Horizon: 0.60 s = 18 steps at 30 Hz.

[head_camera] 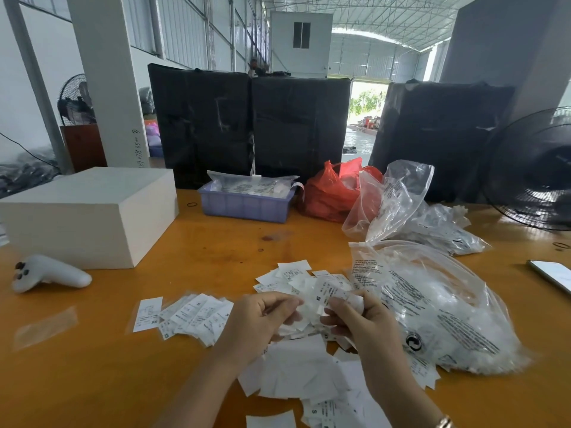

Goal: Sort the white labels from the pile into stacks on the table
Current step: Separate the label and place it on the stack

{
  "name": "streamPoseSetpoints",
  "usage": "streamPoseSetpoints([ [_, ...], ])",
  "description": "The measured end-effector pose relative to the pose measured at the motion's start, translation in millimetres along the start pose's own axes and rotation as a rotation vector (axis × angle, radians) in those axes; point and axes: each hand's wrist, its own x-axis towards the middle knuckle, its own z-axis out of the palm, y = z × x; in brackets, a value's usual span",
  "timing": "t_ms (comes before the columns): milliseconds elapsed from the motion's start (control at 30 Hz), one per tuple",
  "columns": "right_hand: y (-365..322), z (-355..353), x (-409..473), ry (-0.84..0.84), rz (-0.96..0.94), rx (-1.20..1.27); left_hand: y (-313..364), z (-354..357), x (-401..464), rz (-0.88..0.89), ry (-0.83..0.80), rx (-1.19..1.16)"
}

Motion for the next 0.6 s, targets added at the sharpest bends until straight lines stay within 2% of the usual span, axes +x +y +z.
streamPoseSetpoints([
  [367, 4.7, -1.7, 2.8, -0.112, 0.001, -0.099, -3.3, -1.6, 0.6, -0.026, -0.039, -0.041],
  [500, 1.1, -7.9, 5.8, -0.015, -0.009, -0.008, -3.0, -2.8, 0.5, -0.036, -0.08, -0.058],
  [600, -1.4, -9.9, 6.4, -0.029, -0.007, -0.01, -3.3, -3.2, 0.8, -0.035, -0.081, -0.071],
])
